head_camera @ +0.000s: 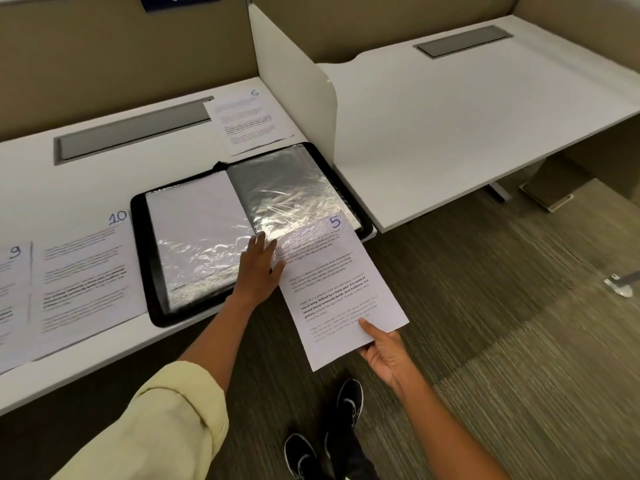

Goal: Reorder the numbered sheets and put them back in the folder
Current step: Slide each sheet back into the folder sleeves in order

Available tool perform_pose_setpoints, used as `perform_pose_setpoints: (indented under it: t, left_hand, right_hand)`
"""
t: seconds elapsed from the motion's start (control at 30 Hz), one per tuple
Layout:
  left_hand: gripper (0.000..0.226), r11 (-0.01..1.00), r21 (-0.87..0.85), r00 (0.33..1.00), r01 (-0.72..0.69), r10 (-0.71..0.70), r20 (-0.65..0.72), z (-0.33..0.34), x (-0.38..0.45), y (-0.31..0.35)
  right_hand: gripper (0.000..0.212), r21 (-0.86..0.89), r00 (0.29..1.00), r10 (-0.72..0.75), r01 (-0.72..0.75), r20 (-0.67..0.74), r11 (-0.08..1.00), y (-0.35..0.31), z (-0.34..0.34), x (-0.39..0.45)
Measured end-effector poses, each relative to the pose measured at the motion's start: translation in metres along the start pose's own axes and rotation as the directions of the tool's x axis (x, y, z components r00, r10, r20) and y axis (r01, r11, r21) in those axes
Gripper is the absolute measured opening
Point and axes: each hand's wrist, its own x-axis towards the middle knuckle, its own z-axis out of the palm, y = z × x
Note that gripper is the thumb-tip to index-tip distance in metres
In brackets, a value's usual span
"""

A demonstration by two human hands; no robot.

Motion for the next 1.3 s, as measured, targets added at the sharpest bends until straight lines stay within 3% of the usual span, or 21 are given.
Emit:
perform_pose_setpoints:
  t: [0.2, 0.9, 1.13, 1.3]
  left_hand:
    - [0.063, 0.998, 0.043, 0.988, 0.046, -0.052, 0.148, 0.000, -0.011, -0.015]
    - [0.068, 0.984, 0.146, 0.971, 0.099, -0.128, 0.202, 0.002, -0.010, -0.001]
    - [0.070, 0.968, 0.234, 0.974, 0.090, -0.134, 0.181, 0.002, -0.011, 0.004]
    - [0.073, 0.962, 0.255, 0.965, 0.097, -0.154, 0.212, 0.002, -0.012, 0.006]
  right_hand:
    - [0.037, -0.021, 0.999, -0.015, 0.015, -0.031, 1.000, 0.013, 0.007, 0.003]
    - [0.044, -0.116, 0.996, -0.069, 0.076, 0.057, 0.990, -0.019, 0.056, 0.033]
    - [0.030, -0.338, 0.996, -0.083, 0.091, 0.038, 0.937, -0.002, 0.043, 0.025]
    - [0.030, -0.336, 0.994, -0.101, 0.107, 0.036, 0.936, -0.001, 0.059, 0.034]
